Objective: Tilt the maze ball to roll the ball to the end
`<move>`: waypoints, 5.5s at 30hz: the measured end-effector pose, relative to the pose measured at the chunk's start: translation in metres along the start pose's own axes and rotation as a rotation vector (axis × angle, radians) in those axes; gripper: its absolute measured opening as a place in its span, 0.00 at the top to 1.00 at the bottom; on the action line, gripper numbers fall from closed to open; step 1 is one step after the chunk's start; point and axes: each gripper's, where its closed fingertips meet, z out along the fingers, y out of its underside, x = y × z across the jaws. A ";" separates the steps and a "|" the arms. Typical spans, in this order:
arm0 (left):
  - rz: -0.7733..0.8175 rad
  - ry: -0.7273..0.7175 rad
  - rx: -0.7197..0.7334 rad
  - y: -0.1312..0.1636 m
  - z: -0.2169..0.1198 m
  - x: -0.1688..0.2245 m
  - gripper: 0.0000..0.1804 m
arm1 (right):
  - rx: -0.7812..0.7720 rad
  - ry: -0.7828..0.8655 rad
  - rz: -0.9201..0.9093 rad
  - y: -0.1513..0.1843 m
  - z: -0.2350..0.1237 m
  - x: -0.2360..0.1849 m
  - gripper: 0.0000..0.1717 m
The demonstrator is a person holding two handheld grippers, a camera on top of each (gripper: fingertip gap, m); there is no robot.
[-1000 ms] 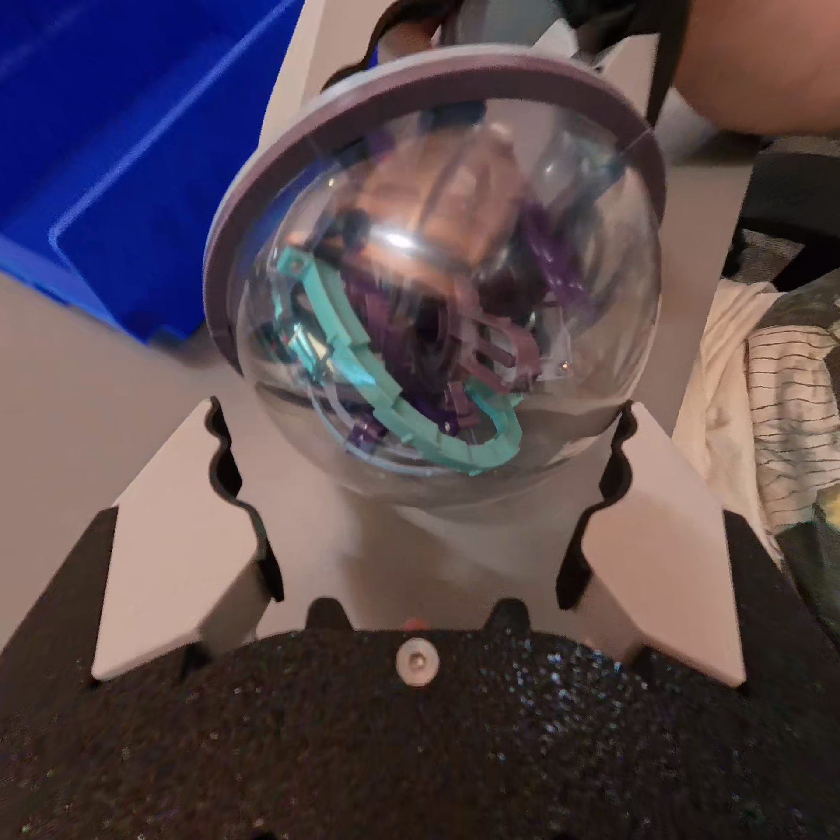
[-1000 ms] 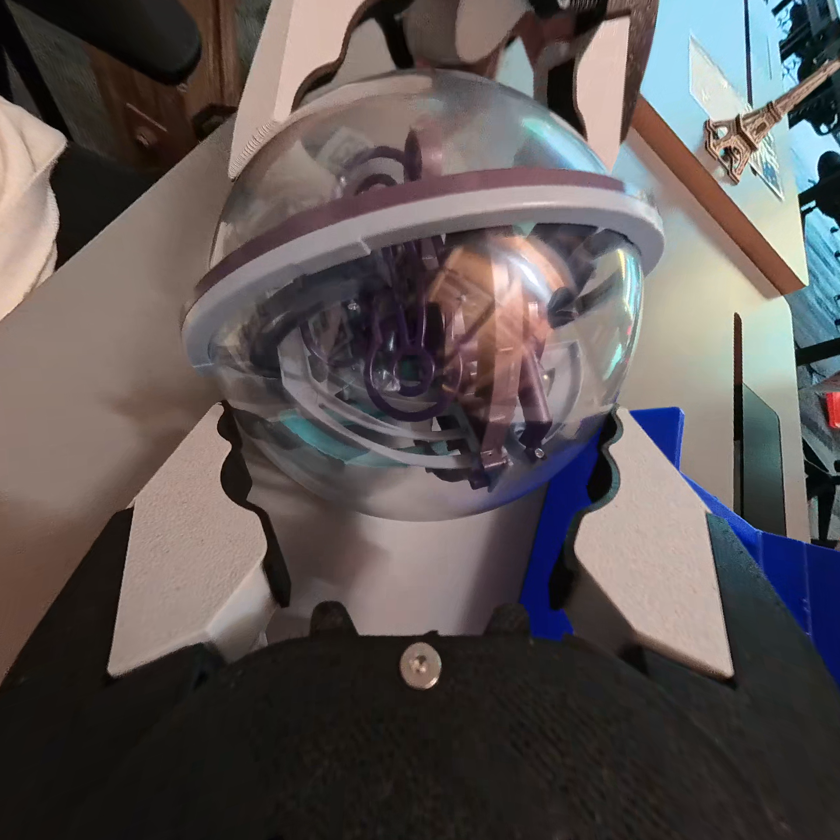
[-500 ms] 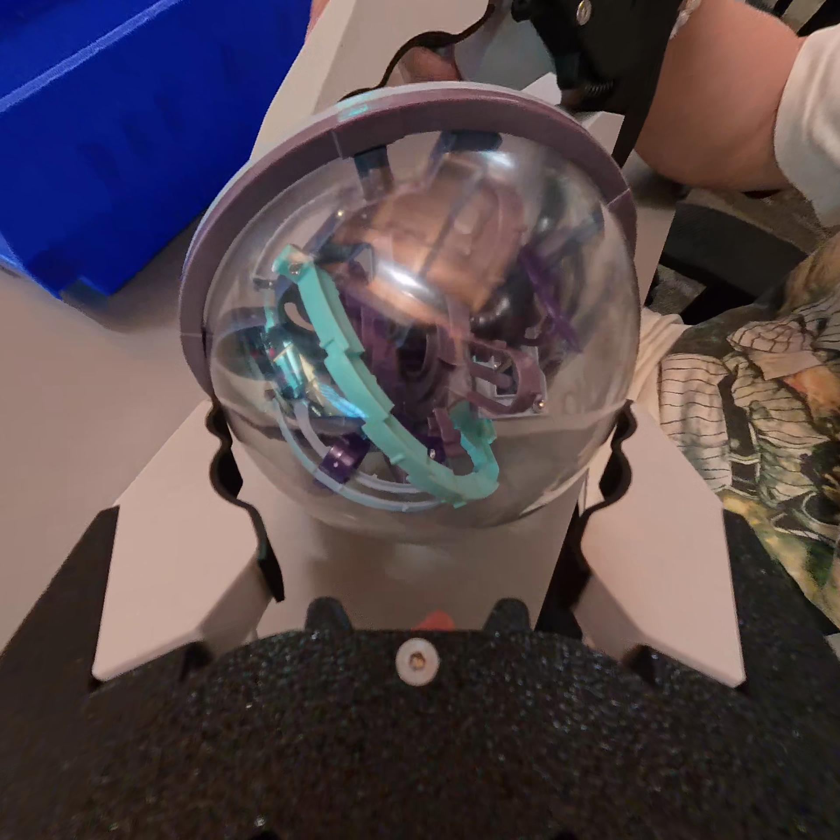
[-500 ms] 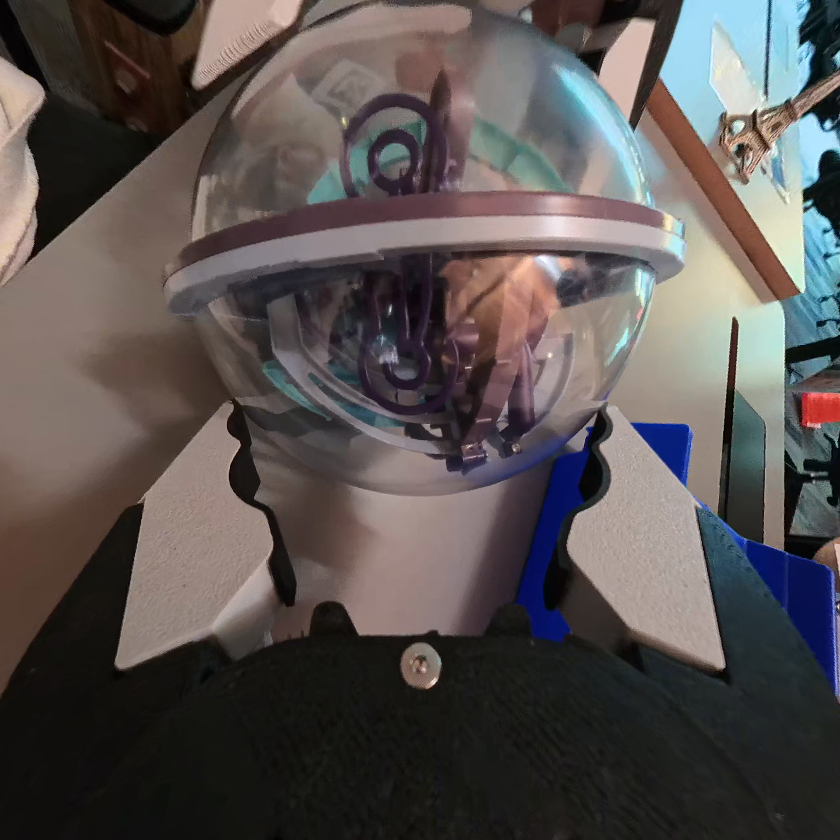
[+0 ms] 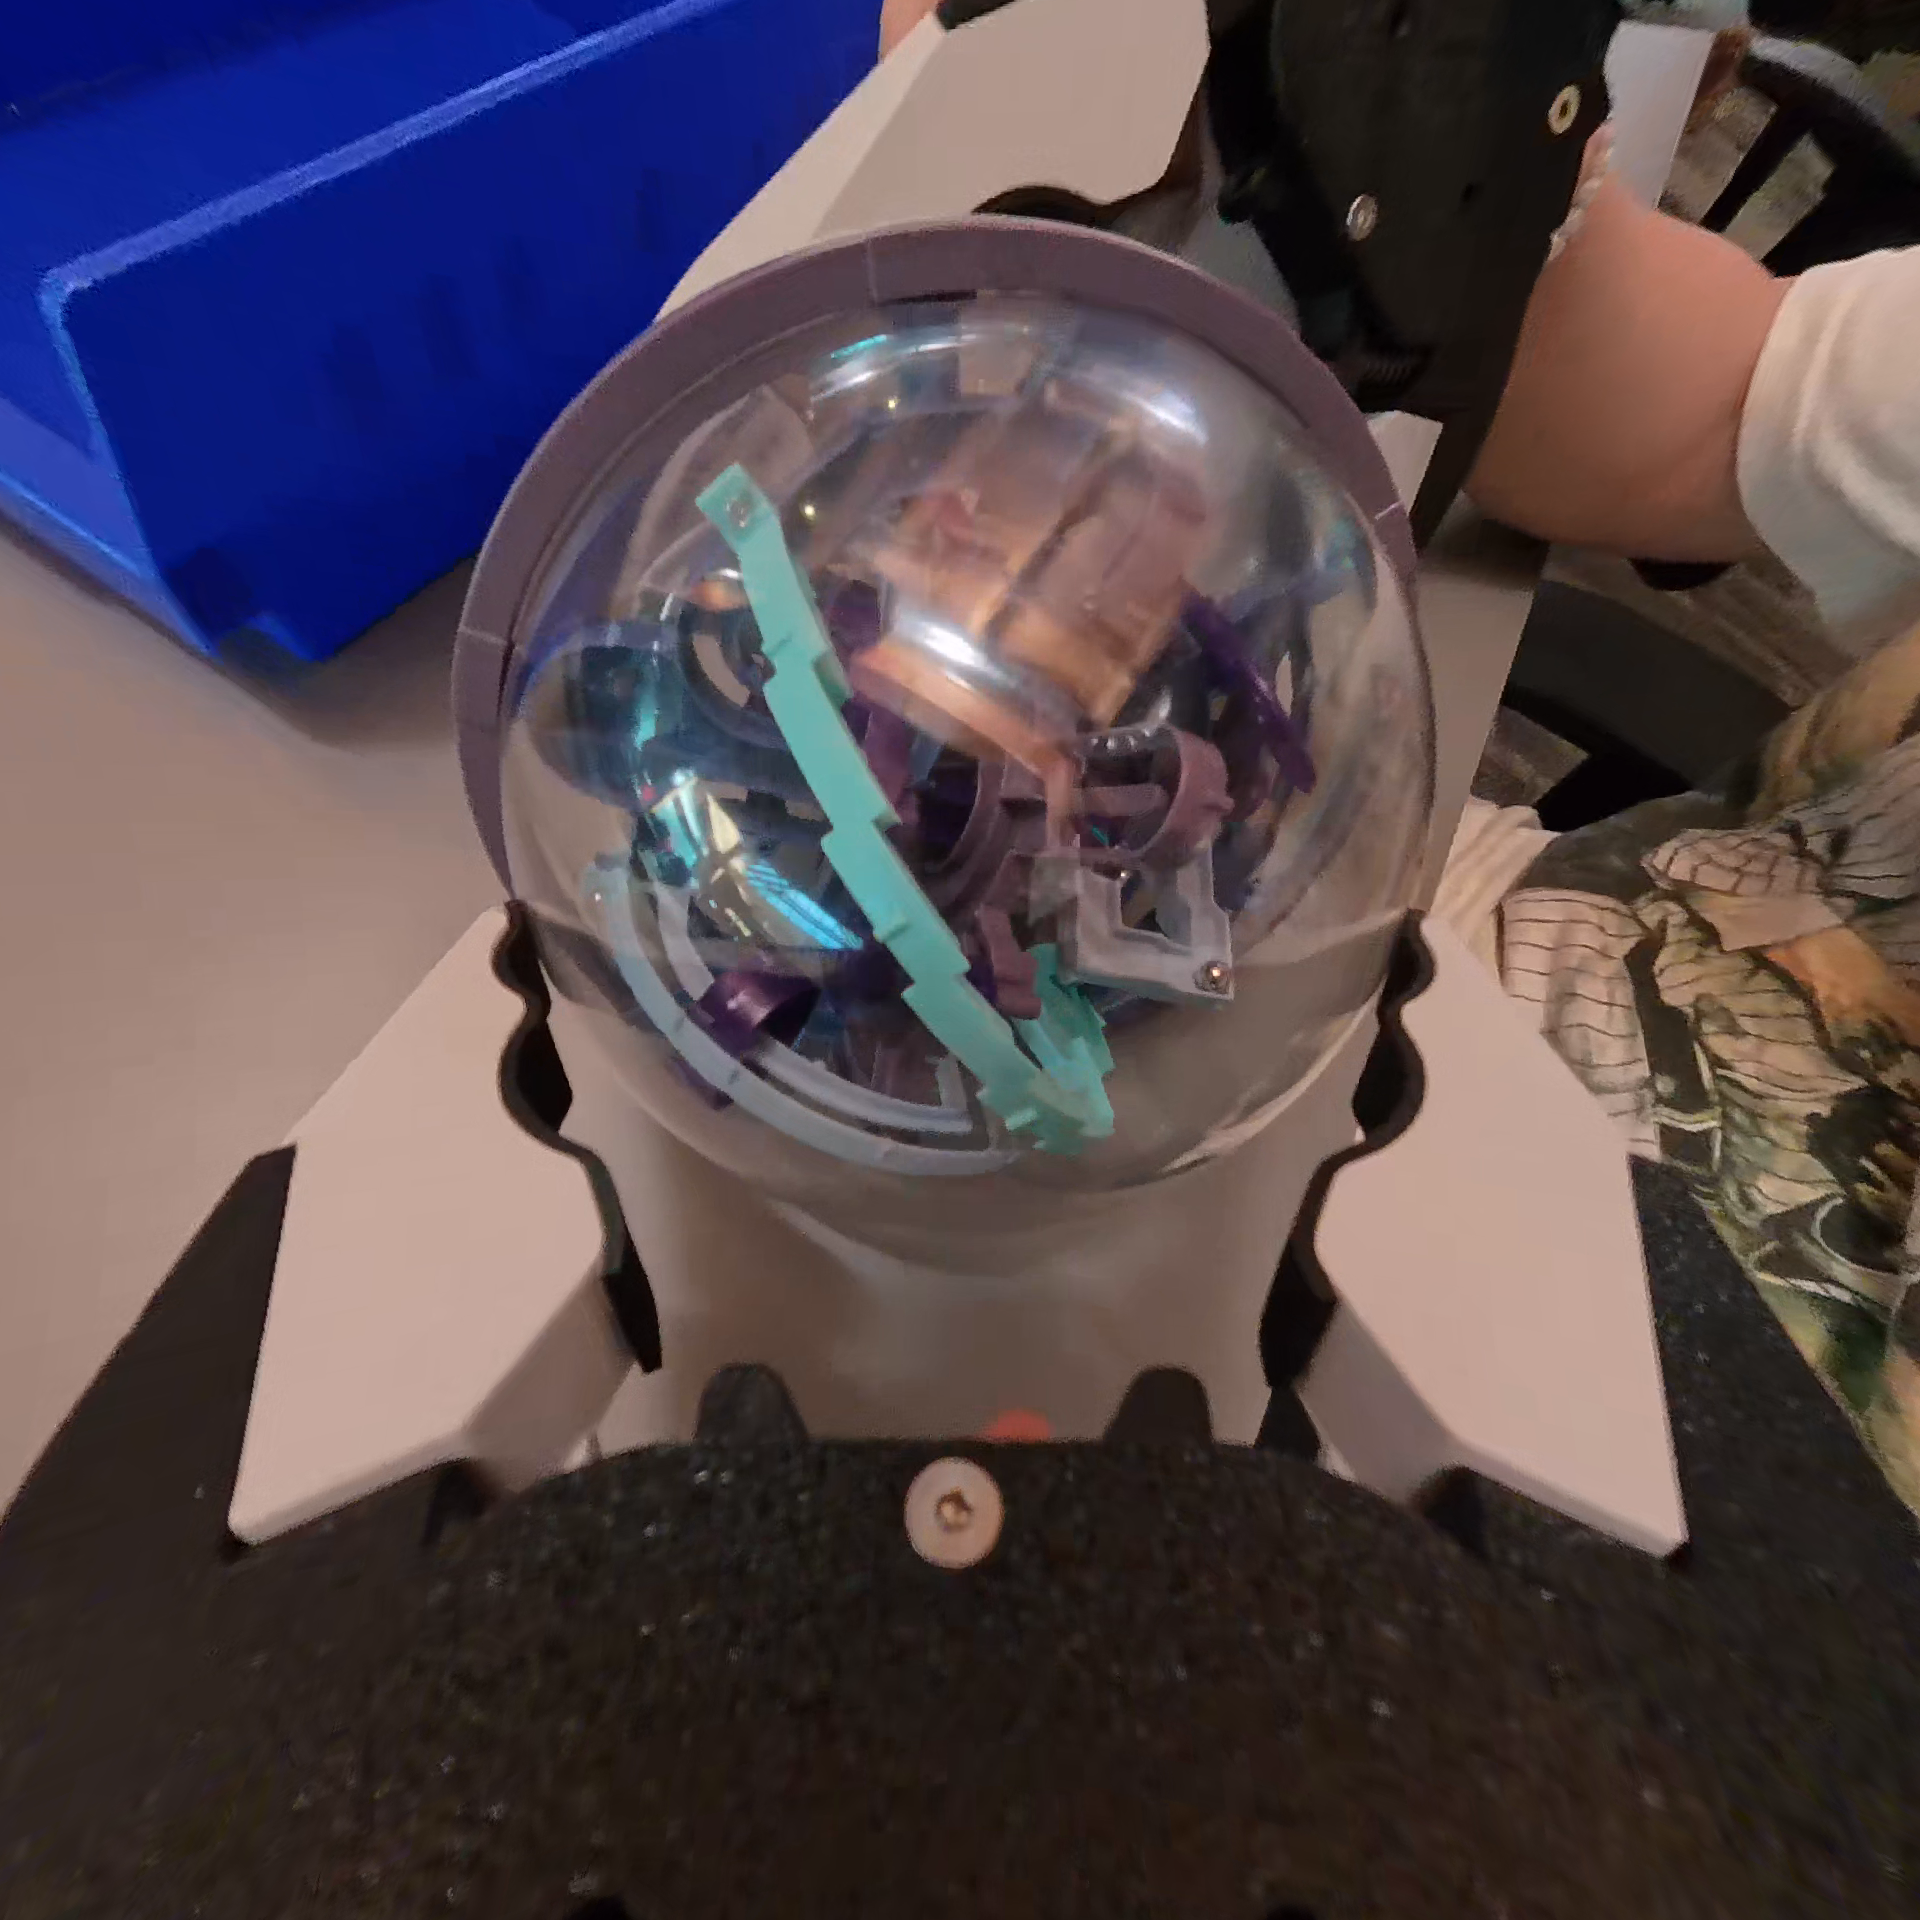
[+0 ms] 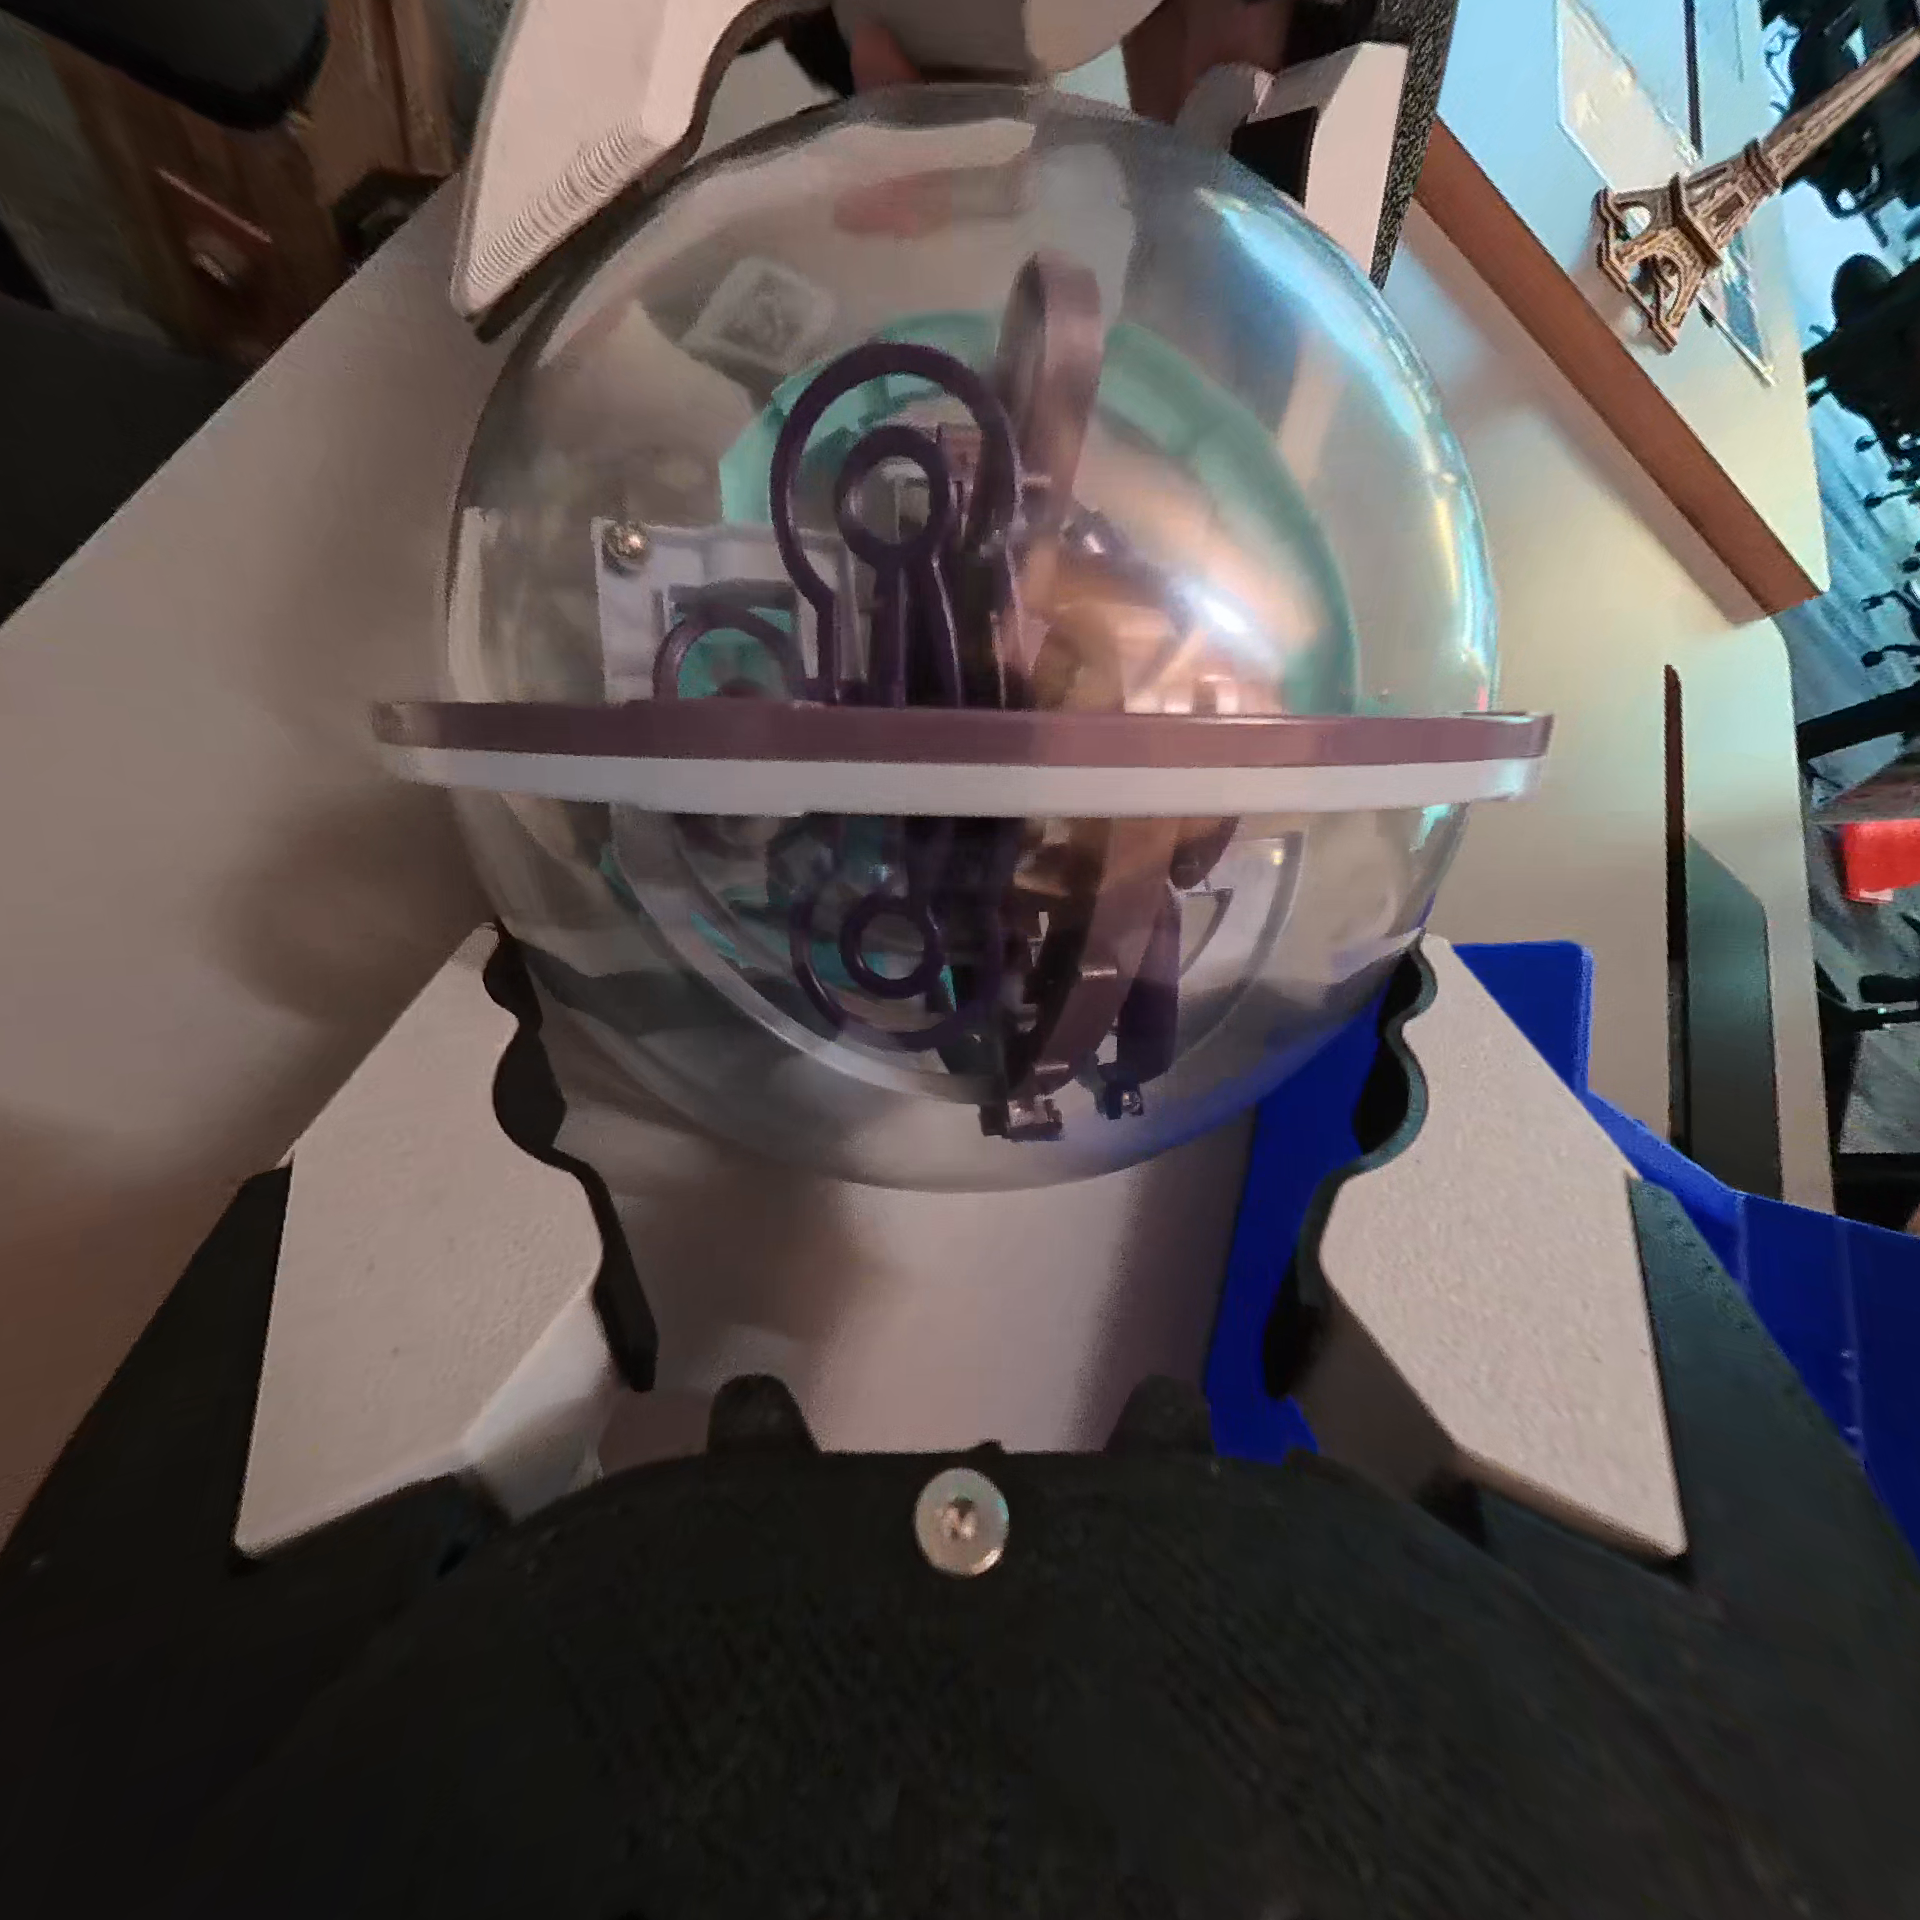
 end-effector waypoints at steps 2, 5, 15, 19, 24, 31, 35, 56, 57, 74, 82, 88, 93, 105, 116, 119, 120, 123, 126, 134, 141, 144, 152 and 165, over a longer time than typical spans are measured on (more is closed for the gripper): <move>-0.019 -0.010 -0.030 0.005 -0.001 0.001 0.17 | -0.012 0.008 -0.018 -0.001 -0.001 0.000 0.11; -0.022 -0.032 -0.054 0.006 -0.003 0.000 0.18 | -0.011 0.019 -0.027 0.000 -0.001 0.002 0.11; 0.092 0.072 0.070 0.000 -0.003 -0.004 0.18 | 0.153 0.026 -0.026 -0.019 -0.003 0.003 0.12; 0.007 0.075 0.085 -0.003 -0.004 -0.008 0.19 | 0.104 0.034 0.018 -0.012 0.000 0.007 0.10; -0.110 0.032 0.066 -0.004 -0.005 -0.012 0.21 | 0.043 0.065 0.008 0.000 0.001 0.013 0.11; -0.302 0.025 0.103 -0.016 -0.010 -0.014 0.20 | 0.008 0.093 0.001 -0.006 0.006 0.011 0.11; -0.294 -0.004 0.084 -0.016 -0.011 -0.015 0.19 | -0.032 0.121 -0.027 -0.008 0.006 0.012 0.11; -0.218 0.133 0.179 -0.015 -0.018 -0.021 0.19 | 0.158 0.069 0.073 -0.022 0.013 0.013 0.12; -0.216 0.136 0.181 -0.015 -0.018 -0.021 0.19 | 0.154 0.071 0.074 -0.022 0.013 0.013 0.12; -0.230 0.126 0.229 -0.017 -0.027 -0.028 0.22 | 0.103 0.087 0.127 -0.019 0.014 0.015 0.14; -0.280 0.011 0.218 -0.021 -0.038 -0.032 0.29 | 0.041 0.108 0.177 -0.008 0.017 0.020 0.15; -0.309 -0.014 0.202 -0.021 -0.036 -0.032 0.26 | 0.038 0.097 0.242 -0.015 0.017 0.017 0.17; -0.310 0.037 0.203 -0.019 -0.034 -0.032 0.23 | 0.133 0.070 0.300 -0.028 0.014 0.017 0.19; -0.331 0.071 0.275 -0.023 -0.036 -0.041 0.23 | 0.156 0.092 0.247 -0.020 0.018 0.022 0.21; -0.356 0.061 0.299 -0.026 -0.037 -0.046 0.23 | 0.145 0.092 0.285 -0.017 0.021 0.022 0.21; -0.343 0.035 0.309 -0.029 -0.039 -0.048 0.24 | 0.115 0.088 0.264 -0.010 0.024 0.020 0.27; -0.329 0.026 0.312 -0.029 -0.041 -0.048 0.24 | 0.096 0.081 0.242 -0.007 0.024 0.017 0.31; -0.289 0.013 0.308 -0.029 -0.045 -0.046 0.24 | 0.075 0.058 0.203 -0.006 0.027 0.011 0.35; -0.279 0.014 0.301 -0.027 -0.046 -0.045 0.24 | 0.121 0.086 0.202 -0.015 0.026 0.016 0.35; -0.281 0.007 0.306 -0.026 -0.049 -0.048 0.25 | 0.176 0.114 0.204 -0.023 0.020 0.023 0.30; -0.293 0.007 0.313 -0.026 -0.049 -0.050 0.25 | 0.175 0.114 0.197 -0.024 0.024 0.022 0.31; -0.293 0.008 0.312 -0.026 -0.050 -0.050 0.25 | 0.173 0.114 0.195 -0.024 0.024 0.022 0.31; -0.299 0.005 0.316 -0.026 -0.050 -0.050 0.25 | 0.166 0.120 0.191 -0.023 0.025 0.022 0.30; -0.297 0.010 0.322 -0.026 -0.050 -0.050 0.25 | 0.162 0.121 0.184 -0.021 0.027 0.021 0.29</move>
